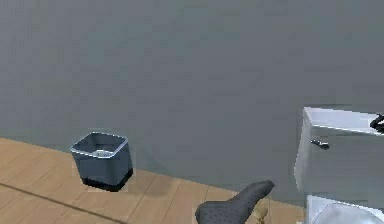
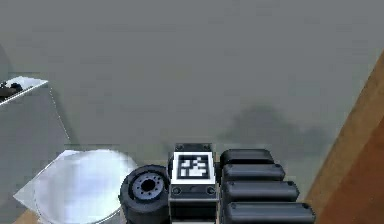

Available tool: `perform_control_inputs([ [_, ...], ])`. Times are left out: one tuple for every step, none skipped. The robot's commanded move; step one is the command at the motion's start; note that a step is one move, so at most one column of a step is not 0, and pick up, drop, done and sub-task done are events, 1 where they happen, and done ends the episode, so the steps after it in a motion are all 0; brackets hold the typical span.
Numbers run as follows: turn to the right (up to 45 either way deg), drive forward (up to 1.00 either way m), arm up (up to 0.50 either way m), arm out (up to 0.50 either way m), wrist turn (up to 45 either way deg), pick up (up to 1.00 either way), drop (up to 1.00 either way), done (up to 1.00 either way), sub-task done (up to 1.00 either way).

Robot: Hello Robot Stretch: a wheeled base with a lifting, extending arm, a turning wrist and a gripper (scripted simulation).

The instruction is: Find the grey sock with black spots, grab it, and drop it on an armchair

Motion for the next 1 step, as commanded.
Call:
perform_control_inputs([
  [-45.0, 0.00, 0.00, 0.00, 0.0, 0.00, 0.00, 0.00, 0.00],
])
